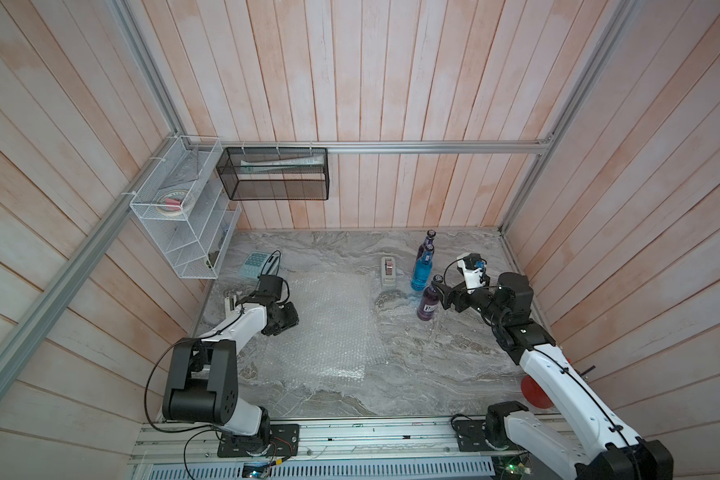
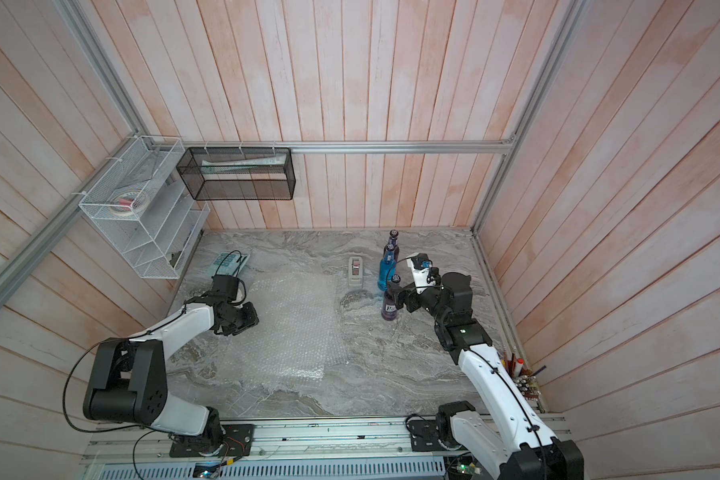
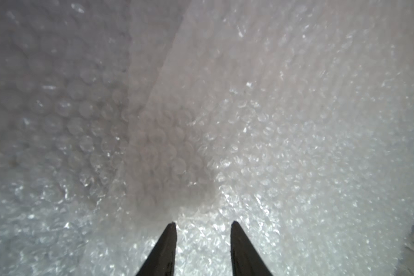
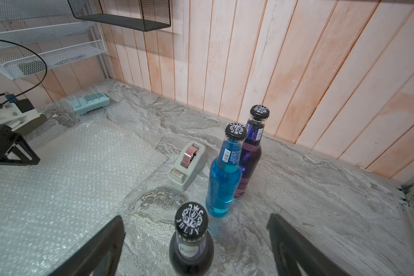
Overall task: Wrap wine bottles in bubble wrap
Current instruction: Pick up the wine bottle from the center of the board.
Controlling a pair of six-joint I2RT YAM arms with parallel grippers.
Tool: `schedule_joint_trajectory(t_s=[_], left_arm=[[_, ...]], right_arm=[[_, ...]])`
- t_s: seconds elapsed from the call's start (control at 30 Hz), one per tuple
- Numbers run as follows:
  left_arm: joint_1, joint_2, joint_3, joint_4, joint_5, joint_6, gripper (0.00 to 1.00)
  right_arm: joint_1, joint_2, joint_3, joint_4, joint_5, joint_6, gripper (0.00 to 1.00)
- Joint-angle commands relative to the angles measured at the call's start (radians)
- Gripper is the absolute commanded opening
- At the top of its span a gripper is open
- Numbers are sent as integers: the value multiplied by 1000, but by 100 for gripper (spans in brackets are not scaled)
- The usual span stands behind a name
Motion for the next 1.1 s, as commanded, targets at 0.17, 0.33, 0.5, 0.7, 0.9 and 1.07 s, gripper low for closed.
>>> schedule_joint_trajectory(t_s=[0.17, 0.33, 0.5, 0.7, 0.9, 1.07], left_arm=[[1, -87, -55, -44, 27, -43, 45], [10, -119, -56, -47, 58, -63, 50], [46, -179, -81, -32, 125, -103, 55], [75, -211, -56, -33, 195, -113, 65], [83, -221, -25, -34, 238, -122, 77], [105, -229, 14, -67, 238, -98, 82]], right_arm=[[-9, 97, -43, 175, -29, -9, 83], [-10, 171, -41, 249, -54, -12, 74], [-6, 217, -47, 296, -42, -37, 63], [0, 238, -49, 318, -35, -73, 42], [13, 188, -30, 290, -33, -102, 10], [62, 120, 71, 179, -36, -137, 6]])
